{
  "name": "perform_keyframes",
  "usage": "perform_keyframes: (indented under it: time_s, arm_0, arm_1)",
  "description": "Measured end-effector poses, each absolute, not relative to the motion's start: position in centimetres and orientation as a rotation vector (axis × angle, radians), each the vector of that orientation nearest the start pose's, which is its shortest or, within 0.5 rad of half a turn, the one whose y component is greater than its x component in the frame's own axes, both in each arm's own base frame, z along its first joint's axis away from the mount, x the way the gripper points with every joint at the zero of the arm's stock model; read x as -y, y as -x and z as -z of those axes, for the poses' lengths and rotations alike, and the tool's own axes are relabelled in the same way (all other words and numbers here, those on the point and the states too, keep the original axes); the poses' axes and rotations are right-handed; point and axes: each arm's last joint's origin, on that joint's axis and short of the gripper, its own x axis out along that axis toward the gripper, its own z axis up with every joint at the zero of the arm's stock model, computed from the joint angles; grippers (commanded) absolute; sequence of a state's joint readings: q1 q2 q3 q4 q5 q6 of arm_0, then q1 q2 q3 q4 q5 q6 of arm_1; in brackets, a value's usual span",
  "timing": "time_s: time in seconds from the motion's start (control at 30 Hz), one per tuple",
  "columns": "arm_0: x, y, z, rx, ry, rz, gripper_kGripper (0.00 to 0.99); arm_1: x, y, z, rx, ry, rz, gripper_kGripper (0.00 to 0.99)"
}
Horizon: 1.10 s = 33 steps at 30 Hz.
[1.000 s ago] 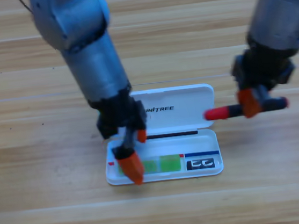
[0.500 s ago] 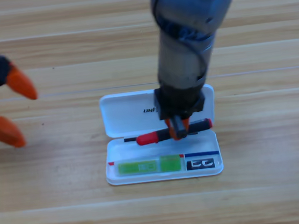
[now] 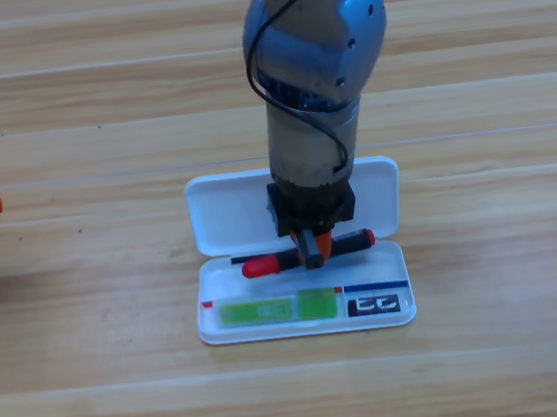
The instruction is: Clean up eraser and pencils
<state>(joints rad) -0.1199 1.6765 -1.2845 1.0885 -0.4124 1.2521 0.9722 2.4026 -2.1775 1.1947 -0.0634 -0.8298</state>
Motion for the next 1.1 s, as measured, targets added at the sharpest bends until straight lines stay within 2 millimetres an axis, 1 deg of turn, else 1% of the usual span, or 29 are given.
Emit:
perform_keyframes:
  time_s: [0.17,0.2,0.3,0.33,0.37,0.43,0.53,0.63,0.7,0.77,0.83,0.9,1.0,1.07,1.1]
  arm_0:
    - [5.2,-26.5,-30.4,-0.983,-0.764,1.258,0.990]
    - [5.1,-26.4,-30.3,-0.988,-0.761,1.261,0.990]
    - [5.1,-26.3,-30.1,-0.994,-0.758,1.263,0.990]
    - [5.1,-26.3,-30.1,-0.994,-0.758,1.263,0.990]
    - [5.1,-26.3,-30.1,-0.994,-0.758,1.263,0.990]
    - [5.1,-26.3,-30.0,-0.996,-0.756,1.264,0.990]
    - [5.1,-26.2,-30.0,-0.997,-0.756,1.264,0.989]
    - [5.1,-26.3,-30.0,-0.997,-0.756,1.264,0.990]
    - [5.1,-26.3,-30.0,-0.997,-0.756,1.264,0.990]
    - [5.1,-26.3,-30.0,-0.993,-0.754,1.266,0.990]
    - [5.2,-26.3,-30.0,-0.985,-0.749,1.268,0.990]
    - [5.2,-26.4,-30.1,-0.973,-0.733,1.272,0.990]
    - [5.5,-26.9,-30.8,-0.939,-0.680,1.271,0.989]
    - [5.8,-27.8,-31.5,-0.904,-0.641,1.270,0.983]
    - [6.0,-28.6,-31.8,-0.883,-0.618,1.270,0.980]
  arm_1:
    - [-41.4,-28.6,-23.1,-0.921,1.382,-1.286,0.000]
    - [-41.4,-28.6,-23.1,-0.921,1.382,-1.286,0.014]
    - [-41.4,-28.6,-23.1,-0.926,1.375,-1.280,0.635]
    - [-41.4,-28.6,-23.1,-0.929,1.371,-1.277,0.808]
    - [-41.4,-28.6,-23.1,-0.931,1.368,-1.275,0.856]
    - [-41.4,-28.6,-23.1,-0.935,1.362,-1.270,0.862]
    - [-41.3,-28.6,-23.1,-0.943,1.359,-1.267,0.905]
    - [-41.1,-28.4,-23.2,-0.960,1.358,-1.271,0.911]
    - [-40.8,-28.1,-23.6,-0.970,1.344,-1.292,0.916]
    - [-40.1,-27.4,-24.3,-0.984,1.323,-1.318,0.917]
    - [-38.9,-26.2,-26.4,-0.979,1.268,-1.364,0.917]
    - [-37.3,-24.7,-29.5,-0.935,1.204,-1.409,0.919]
    - [-33.8,-21.7,-35.6,-0.817,1.097,-1.475,0.919]
    - [-31.2,-19.5,-39.0,-0.744,1.025,-1.526,0.919]
    - [-30.0,-18.5,-39.9,-0.726,0.987,-1.558,0.919]
